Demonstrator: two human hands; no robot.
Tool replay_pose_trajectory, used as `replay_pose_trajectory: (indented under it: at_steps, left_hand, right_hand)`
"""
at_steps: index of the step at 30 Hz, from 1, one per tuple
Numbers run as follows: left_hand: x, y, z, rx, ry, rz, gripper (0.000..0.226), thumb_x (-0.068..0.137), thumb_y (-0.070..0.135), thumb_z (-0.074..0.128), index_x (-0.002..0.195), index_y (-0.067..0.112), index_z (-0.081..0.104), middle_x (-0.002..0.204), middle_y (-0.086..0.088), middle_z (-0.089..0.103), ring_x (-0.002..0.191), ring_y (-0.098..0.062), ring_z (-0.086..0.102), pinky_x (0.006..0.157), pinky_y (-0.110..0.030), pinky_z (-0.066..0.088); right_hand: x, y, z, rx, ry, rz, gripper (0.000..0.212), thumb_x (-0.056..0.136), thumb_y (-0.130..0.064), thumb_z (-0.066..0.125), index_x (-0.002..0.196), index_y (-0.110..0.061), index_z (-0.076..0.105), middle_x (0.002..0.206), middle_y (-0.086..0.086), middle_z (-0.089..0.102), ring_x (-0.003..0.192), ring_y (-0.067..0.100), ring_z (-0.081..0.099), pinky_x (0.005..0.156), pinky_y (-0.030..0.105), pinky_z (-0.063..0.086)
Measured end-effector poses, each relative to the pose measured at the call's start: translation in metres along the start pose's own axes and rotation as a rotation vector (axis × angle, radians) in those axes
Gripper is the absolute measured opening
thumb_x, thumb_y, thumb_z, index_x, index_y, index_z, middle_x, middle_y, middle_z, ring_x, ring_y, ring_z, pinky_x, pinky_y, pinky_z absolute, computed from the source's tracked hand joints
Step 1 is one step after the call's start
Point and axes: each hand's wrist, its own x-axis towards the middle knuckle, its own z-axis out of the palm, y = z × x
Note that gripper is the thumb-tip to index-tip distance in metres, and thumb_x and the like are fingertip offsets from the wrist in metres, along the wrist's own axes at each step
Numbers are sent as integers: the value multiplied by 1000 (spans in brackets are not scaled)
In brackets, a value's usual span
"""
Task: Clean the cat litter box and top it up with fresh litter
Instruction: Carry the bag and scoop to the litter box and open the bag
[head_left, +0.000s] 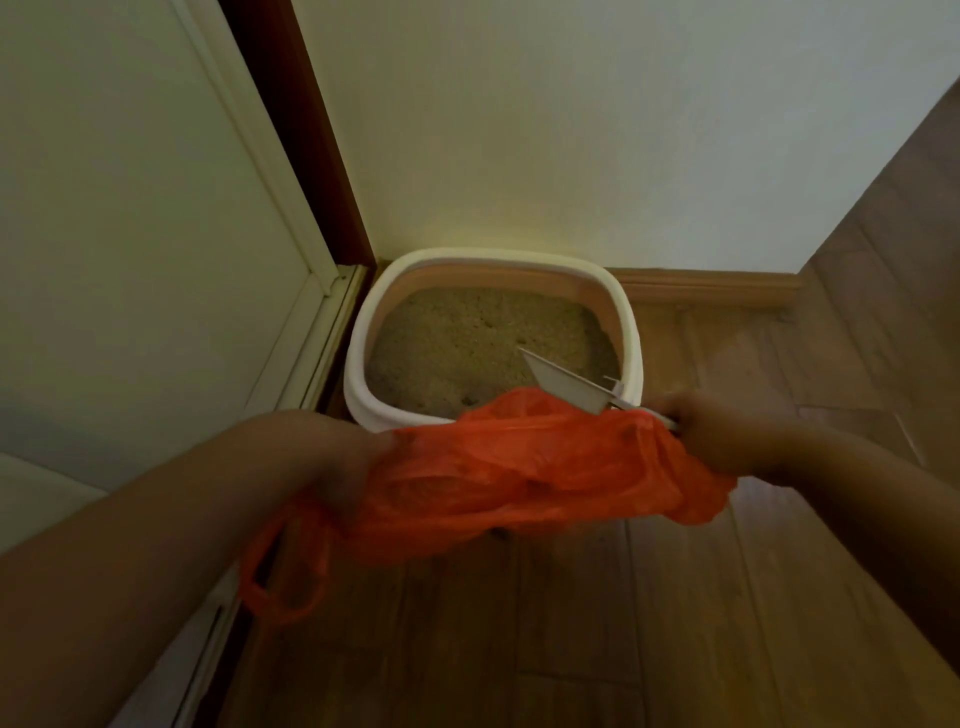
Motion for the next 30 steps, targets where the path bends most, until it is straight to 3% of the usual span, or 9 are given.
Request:
replay_pose_trajectory:
  at_steps: [3,6,11,16,19,22,25,27,30]
  left_hand:
    - [9,-5,7,-143,159,124,106,85,42,77,159,40,2,153,-3,45,128,-20,53,99,-29,47]
    - [14,1,10,-374,223,207,77,90,44,70,155,38,29,147,1,51,124,-17,56,100,-30,48]
    - [14,7,5,-698,346,327,26,98,24,60,123,33,65,120,4,70,102,-12,70,95,-39,58]
    - [-2,19,-2,-1097,263,546,33,88,2,71,113,24,67,117,-16,71,104,-39,71,93,-55,57]
    - [-4,26,-3,-1357,245,669,27,87,-9,67,100,15,62,109,-16,69,93,-35,72,85,-50,59]
    - [-7,32,-3,-1533,228,723,31,89,-16,53,92,12,64,98,-5,72,81,-19,71,68,-34,61]
    - [-9,28,-7,-1627,151,704,41,92,-12,45,114,10,72,120,-16,72,101,-34,71,88,-41,60]
    - [-10,27,-9,-1640,158,670,45,94,-2,46,129,14,68,132,-24,64,121,-48,59,101,-49,51]
    - [-12,32,-4,-1698,206,649,42,93,6,60,134,16,64,127,-17,69,117,-41,65,96,-52,56]
  right_hand:
    - [7,15,0,24,-4,9,7,91,-29,68,94,-26,75,109,-4,68,92,20,69,90,42,58]
    - [12,19,-7,-114,80,-6,13,96,-33,62,106,-34,70,129,-11,46,111,16,53,97,39,52]
    - [1,-5,-12,43,206,-53,32,90,-58,57,95,-30,73,109,-12,49,96,13,56,76,28,53]
    - [-12,-20,-15,-21,315,-122,32,97,-49,54,89,-25,74,93,-7,59,75,9,56,65,26,46]
    - [-18,-34,-7,542,193,-120,32,102,-41,48,98,-14,63,78,7,69,63,19,60,60,33,49]
    - [-20,-36,9,862,10,-140,28,104,-35,46,120,-14,54,103,16,75,86,30,72,79,42,59]
    - [-18,-17,25,681,-62,-160,38,101,-48,47,135,-34,55,120,-1,72,108,19,70,98,47,53]
    - [-20,-6,31,622,-107,-164,38,100,-53,47,136,-44,52,122,-8,71,108,15,70,92,39,57]
    - [-24,-4,36,605,-122,-156,33,100,-50,47,132,-47,52,117,-13,71,101,7,71,71,21,58]
